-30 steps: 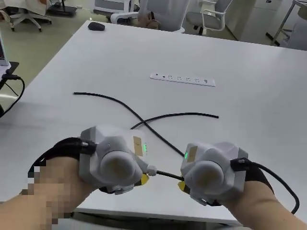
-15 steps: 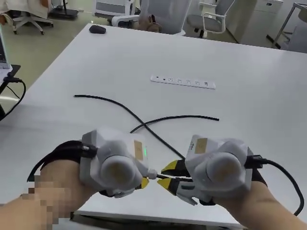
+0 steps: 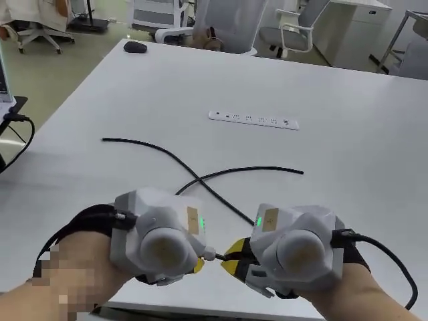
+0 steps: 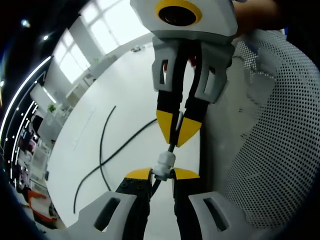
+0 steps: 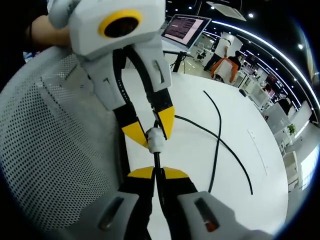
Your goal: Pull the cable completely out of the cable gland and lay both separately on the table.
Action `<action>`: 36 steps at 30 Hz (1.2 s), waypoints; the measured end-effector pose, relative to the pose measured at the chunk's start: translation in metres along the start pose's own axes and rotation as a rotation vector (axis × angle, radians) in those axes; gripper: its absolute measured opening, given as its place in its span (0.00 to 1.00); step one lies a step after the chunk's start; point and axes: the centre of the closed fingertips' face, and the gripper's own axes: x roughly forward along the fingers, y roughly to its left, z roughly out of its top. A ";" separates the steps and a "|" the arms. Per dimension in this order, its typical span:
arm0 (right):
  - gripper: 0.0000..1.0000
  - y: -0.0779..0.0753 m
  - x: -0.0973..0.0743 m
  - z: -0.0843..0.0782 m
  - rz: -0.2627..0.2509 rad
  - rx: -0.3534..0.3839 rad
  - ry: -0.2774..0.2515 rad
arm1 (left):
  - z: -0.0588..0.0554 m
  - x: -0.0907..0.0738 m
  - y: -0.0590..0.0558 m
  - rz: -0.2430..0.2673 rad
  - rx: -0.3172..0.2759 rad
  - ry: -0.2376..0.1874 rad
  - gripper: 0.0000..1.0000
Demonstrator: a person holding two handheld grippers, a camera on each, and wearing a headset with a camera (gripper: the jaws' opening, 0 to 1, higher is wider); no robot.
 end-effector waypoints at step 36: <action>0.04 0.003 0.002 -0.003 0.020 0.015 0.014 | -0.002 -0.001 0.002 0.012 0.004 0.004 0.17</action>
